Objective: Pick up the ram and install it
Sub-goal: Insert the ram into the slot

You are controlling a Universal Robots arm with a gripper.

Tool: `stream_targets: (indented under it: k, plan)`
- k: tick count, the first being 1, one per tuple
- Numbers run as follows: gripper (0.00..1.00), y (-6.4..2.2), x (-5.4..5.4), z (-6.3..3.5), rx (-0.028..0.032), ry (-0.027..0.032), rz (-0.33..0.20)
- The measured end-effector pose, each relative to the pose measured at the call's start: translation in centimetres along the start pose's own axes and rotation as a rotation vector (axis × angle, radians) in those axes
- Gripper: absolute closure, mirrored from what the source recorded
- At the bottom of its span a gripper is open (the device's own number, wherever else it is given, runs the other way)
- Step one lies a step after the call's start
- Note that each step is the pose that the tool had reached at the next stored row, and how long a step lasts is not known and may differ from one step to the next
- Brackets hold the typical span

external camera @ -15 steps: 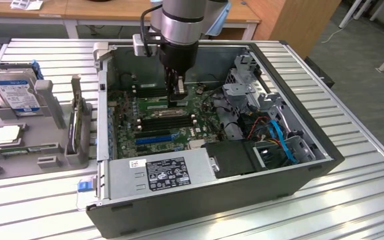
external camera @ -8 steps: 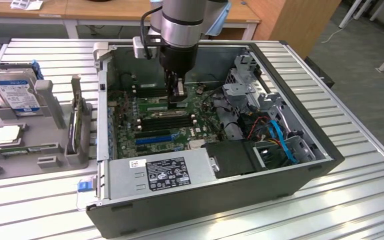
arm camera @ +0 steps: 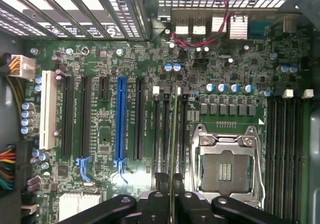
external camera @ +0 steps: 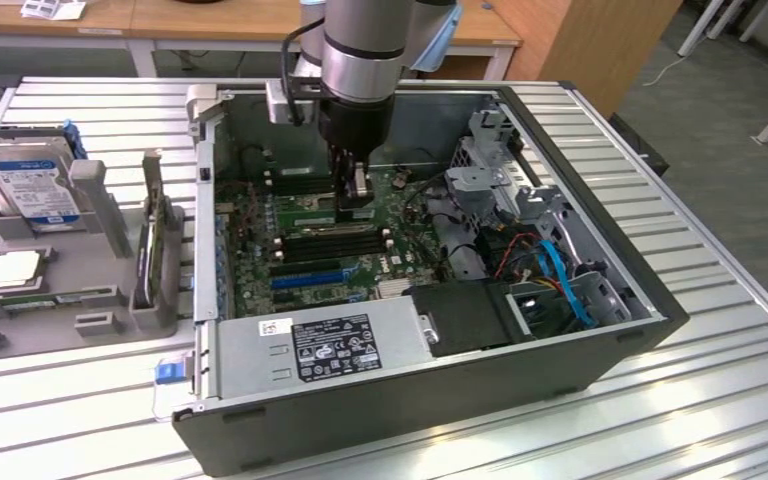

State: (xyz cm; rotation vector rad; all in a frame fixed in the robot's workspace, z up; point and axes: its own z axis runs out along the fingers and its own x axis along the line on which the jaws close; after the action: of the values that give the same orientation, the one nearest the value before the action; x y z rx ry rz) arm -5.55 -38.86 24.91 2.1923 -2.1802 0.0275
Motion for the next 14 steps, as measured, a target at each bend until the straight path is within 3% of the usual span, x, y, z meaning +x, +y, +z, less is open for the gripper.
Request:
stream_targets:
  k: [6, 14]
  plan:
    - [0.86, -0.07, -0.04, 1.04, 0.0000, 0.0001, 0.000]
    - [0.86, -0.40, 0.04, 1.08, 0.0001, 0.0000, -0.001]
